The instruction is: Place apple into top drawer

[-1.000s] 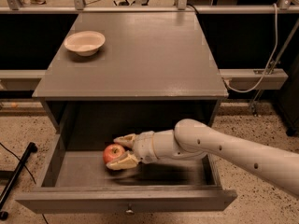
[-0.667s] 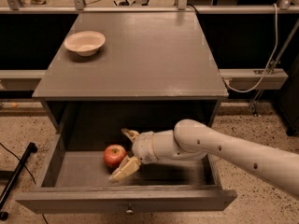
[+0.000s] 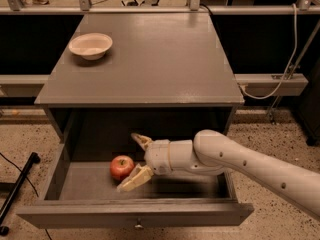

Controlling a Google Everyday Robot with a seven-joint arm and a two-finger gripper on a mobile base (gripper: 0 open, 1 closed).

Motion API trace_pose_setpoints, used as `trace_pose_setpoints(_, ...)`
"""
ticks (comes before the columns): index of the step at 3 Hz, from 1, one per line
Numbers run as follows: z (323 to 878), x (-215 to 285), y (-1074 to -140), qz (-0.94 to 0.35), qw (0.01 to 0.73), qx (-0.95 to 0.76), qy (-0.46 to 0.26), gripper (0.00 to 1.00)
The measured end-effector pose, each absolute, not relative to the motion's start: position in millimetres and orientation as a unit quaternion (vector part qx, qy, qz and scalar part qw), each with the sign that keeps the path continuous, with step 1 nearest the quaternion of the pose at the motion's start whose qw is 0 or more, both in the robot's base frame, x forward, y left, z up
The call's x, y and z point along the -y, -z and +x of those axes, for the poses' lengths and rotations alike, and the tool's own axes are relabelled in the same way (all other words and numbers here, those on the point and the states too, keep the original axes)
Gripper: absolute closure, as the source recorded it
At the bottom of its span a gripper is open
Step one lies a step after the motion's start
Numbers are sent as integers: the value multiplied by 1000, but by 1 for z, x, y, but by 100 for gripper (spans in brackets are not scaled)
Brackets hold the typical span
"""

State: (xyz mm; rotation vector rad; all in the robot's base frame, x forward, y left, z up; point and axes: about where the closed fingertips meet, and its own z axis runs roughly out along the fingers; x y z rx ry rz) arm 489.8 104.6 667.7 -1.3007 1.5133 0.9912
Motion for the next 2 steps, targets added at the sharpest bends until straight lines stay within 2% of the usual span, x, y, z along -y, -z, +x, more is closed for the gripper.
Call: trace_pose_setpoints(2,490,-103,-704,-515,473,-592,-401,0)
